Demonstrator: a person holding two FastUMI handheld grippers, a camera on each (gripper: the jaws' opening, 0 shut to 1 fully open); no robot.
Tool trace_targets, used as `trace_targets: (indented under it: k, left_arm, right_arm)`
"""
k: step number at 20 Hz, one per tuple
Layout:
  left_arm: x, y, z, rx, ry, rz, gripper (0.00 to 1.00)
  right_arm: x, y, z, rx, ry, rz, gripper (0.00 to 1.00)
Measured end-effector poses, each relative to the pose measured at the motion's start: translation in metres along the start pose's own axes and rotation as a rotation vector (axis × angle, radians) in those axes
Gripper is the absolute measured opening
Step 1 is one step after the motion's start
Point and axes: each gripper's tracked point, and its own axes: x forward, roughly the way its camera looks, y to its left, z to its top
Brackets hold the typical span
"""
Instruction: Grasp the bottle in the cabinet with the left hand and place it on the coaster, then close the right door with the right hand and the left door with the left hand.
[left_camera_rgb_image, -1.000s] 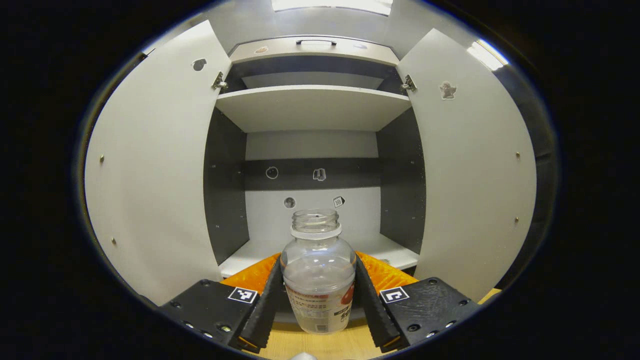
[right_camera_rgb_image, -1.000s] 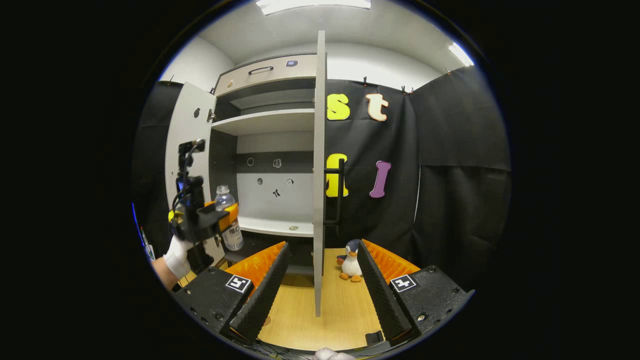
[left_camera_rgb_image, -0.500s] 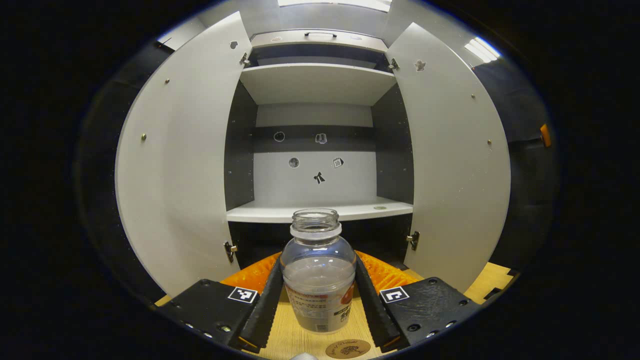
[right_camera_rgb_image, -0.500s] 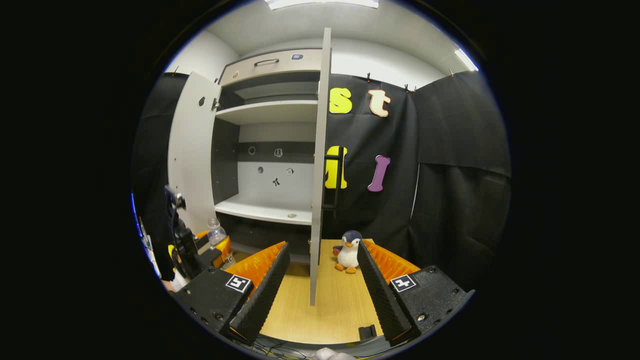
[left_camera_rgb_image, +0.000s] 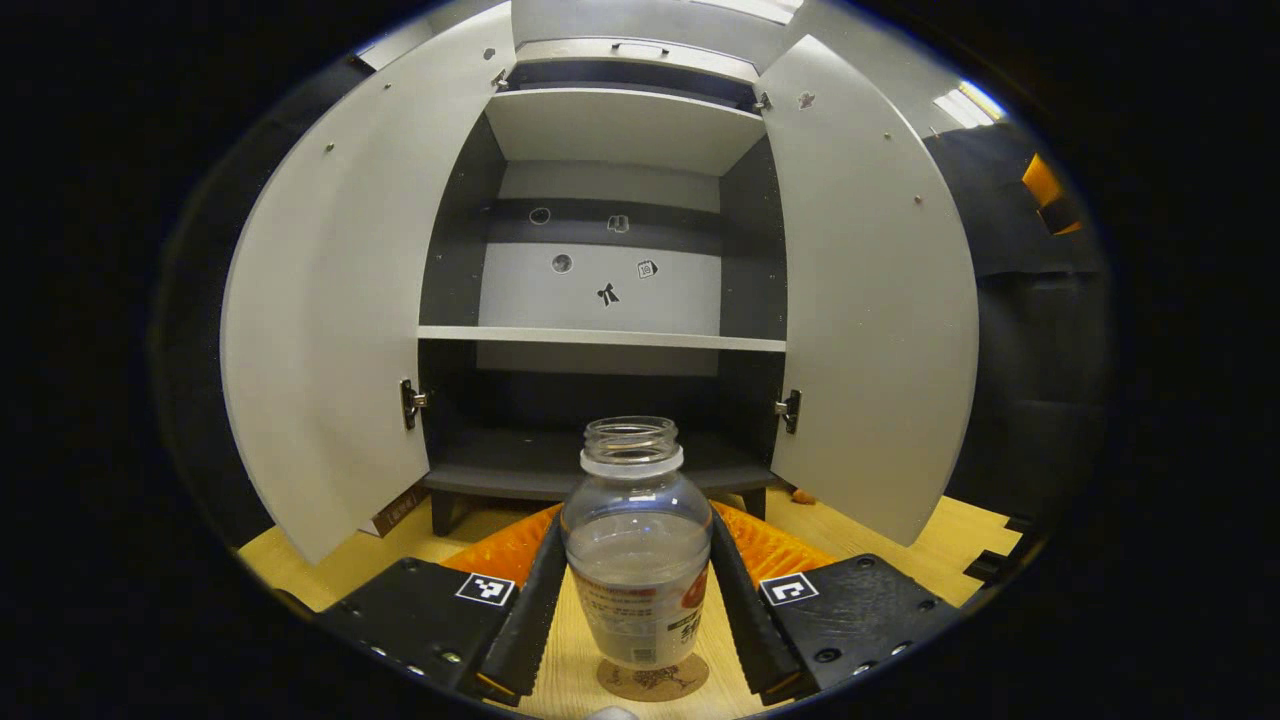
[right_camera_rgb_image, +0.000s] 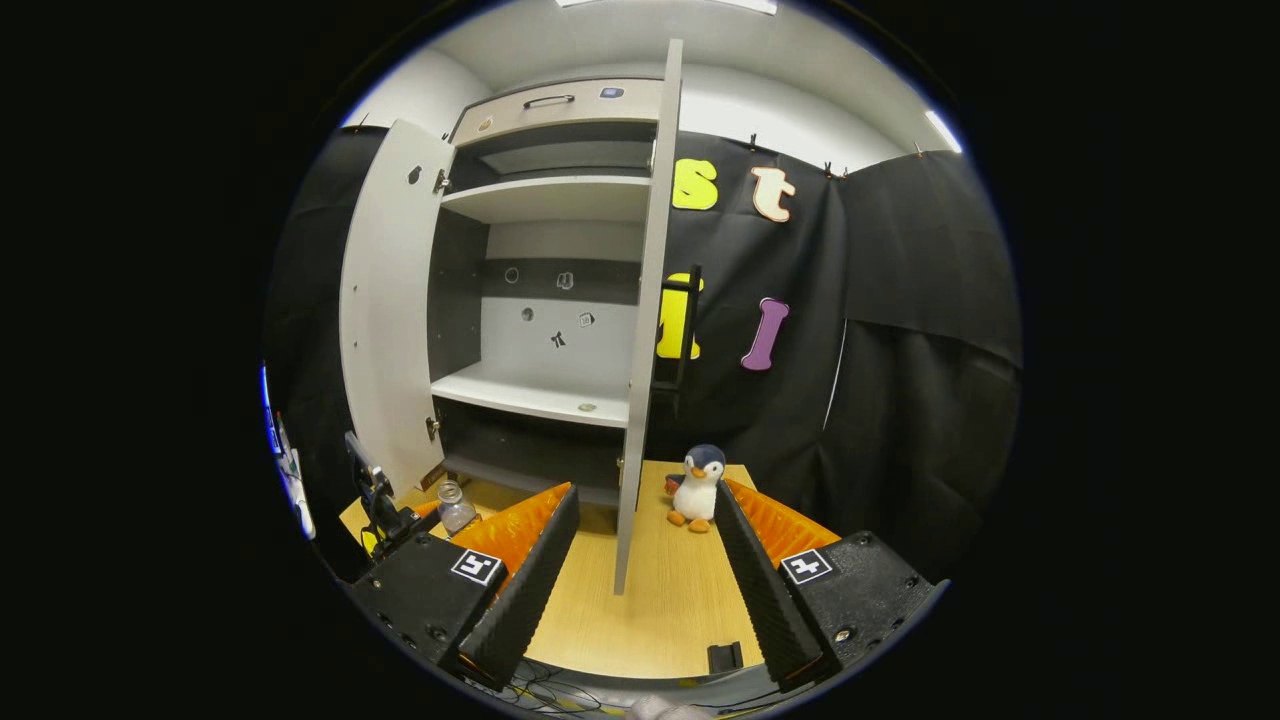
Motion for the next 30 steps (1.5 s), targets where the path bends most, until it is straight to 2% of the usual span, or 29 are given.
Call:
trace_targets:
  k: [5,11,17,22,27,30]
  left_arm:
    - [0.004,-0.006,-0.027,0.04,0.011,-0.024,0.74]
    - [0.003,-0.015,-0.057,0.066,0.045,-0.059,0.74]
    - [0.002,-0.011,-0.067,0.057,0.051,-0.057,0.75]
    - [0.002,-0.013,-0.07,0.05,0.073,-0.07,0.81]
    - [0.0,-0.007,-0.064,0.068,0.074,-0.051,0.96]
    - [0.001,-0.007,-0.052,0.092,0.058,-0.047,0.96]
  right_arm:
    - [0.008,0.003,-0.025,-0.004,0.074,0.007,0.84]
    - [0.012,0.008,-0.026,-0.02,0.079,0.016,0.84]
    - [0.013,0.01,-0.036,-0.034,0.107,0.031,0.84]
    - [0.013,0.01,-0.036,-0.024,0.11,0.038,0.84]
    - [0.01,0.01,-0.034,-0.016,0.103,0.04,0.84]
    - [0.006,0.007,-0.029,-0.012,0.089,0.033,0.84]
